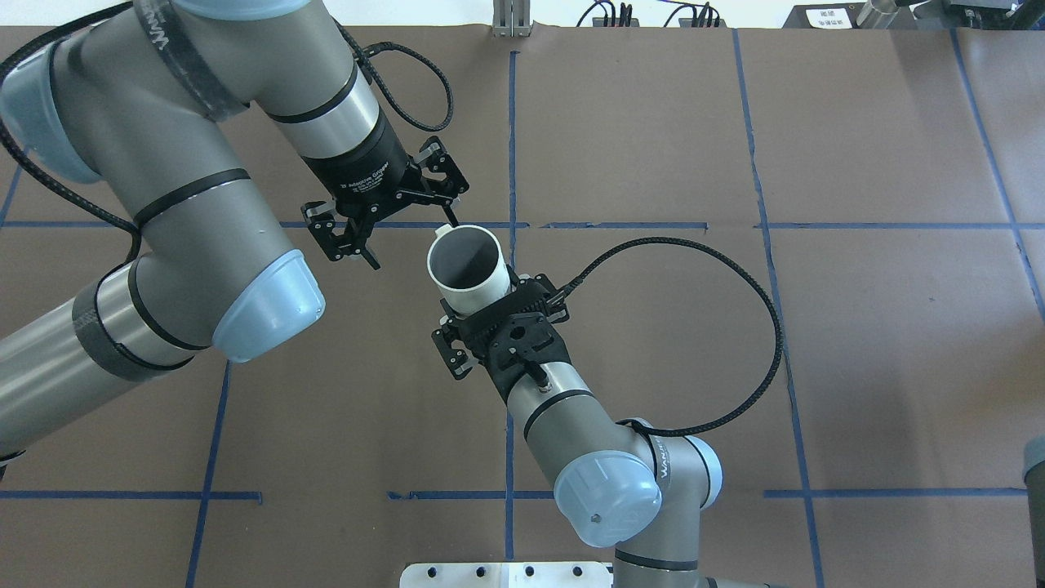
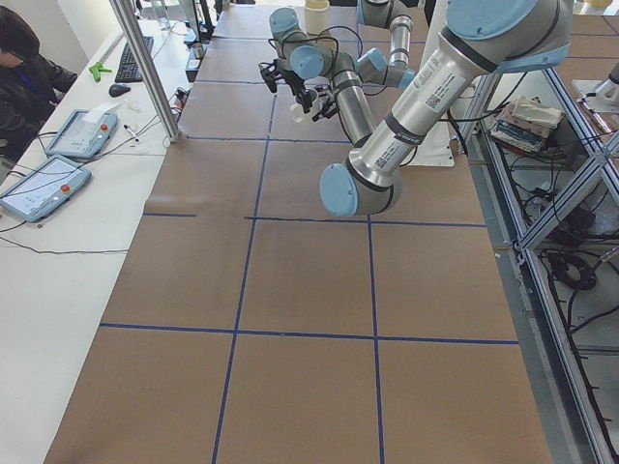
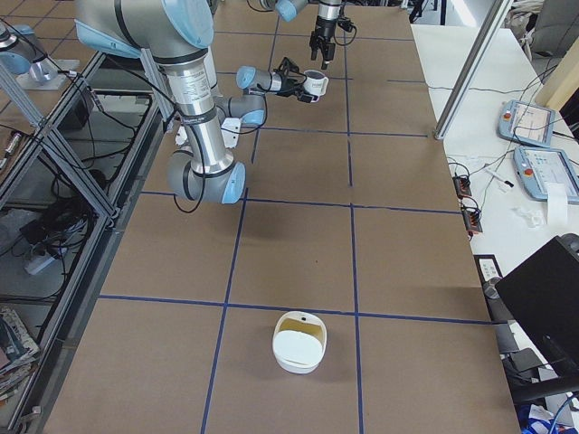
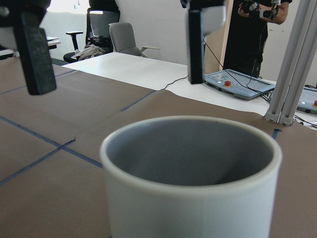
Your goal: Left arm hands cup to right arm to dump lemon
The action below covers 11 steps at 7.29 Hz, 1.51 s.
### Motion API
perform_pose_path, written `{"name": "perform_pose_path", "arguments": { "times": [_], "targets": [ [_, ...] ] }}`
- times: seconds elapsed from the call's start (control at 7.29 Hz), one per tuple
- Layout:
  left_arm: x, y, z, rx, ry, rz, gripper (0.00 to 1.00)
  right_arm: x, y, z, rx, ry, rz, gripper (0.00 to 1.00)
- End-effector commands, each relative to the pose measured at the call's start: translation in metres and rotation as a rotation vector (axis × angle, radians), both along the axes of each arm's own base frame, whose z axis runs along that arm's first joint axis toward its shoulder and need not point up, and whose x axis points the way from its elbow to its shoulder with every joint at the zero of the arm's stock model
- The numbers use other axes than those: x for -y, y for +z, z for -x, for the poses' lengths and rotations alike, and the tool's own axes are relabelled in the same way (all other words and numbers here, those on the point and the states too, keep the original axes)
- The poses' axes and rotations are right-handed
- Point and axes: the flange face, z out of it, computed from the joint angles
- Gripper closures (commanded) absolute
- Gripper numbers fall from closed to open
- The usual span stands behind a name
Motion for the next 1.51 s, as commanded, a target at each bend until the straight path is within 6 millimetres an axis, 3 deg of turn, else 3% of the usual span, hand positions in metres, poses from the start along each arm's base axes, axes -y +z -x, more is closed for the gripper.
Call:
{"name": "perform_pose_path", "arguments": {
  "times": [0.0, 0.41, 0.55, 0.82, 0.96, 1.1, 1.37],
  "targets": [
    [-0.005, 0.001, -0.009, 0.003, 0.016, 0.002, 0.05, 0.001, -0.003, 0.004, -0.007, 0.000, 0.001, 1.00],
    [-0.012, 0.001, -0.007, -0.006, 0.027, 0.003, 0.05, 0.002, -0.002, 0.004, -0.003, 0.001, 0.004, 1.00],
    [-0.021, 0.001, -0.017, -0.005, 0.047, 0.002, 0.05, 0.002, -0.002, 0.004, -0.003, 0.001, 0.004, 1.00],
    [-0.024, 0.003, -0.021, 0.002, 0.049, 0.003, 0.12, 0.001, -0.002, 0.004, -0.003, 0.001, 0.004, 0.99],
    [-0.023, 0.002, -0.020, 0.002, 0.045, -0.001, 0.29, 0.001, -0.002, 0.004, -0.003, 0.001, 0.004, 0.99],
    [-0.023, 0.004, -0.020, -0.001, 0.051, -0.006, 0.66, 0.001, -0.002, 0.003, -0.002, 0.001, 0.004, 0.99],
    [-0.024, 0.006, -0.020, 0.000, 0.054, -0.004, 0.66, 0.001, -0.001, 0.003, -0.003, 0.001, 0.004, 0.99]
  ]
}}
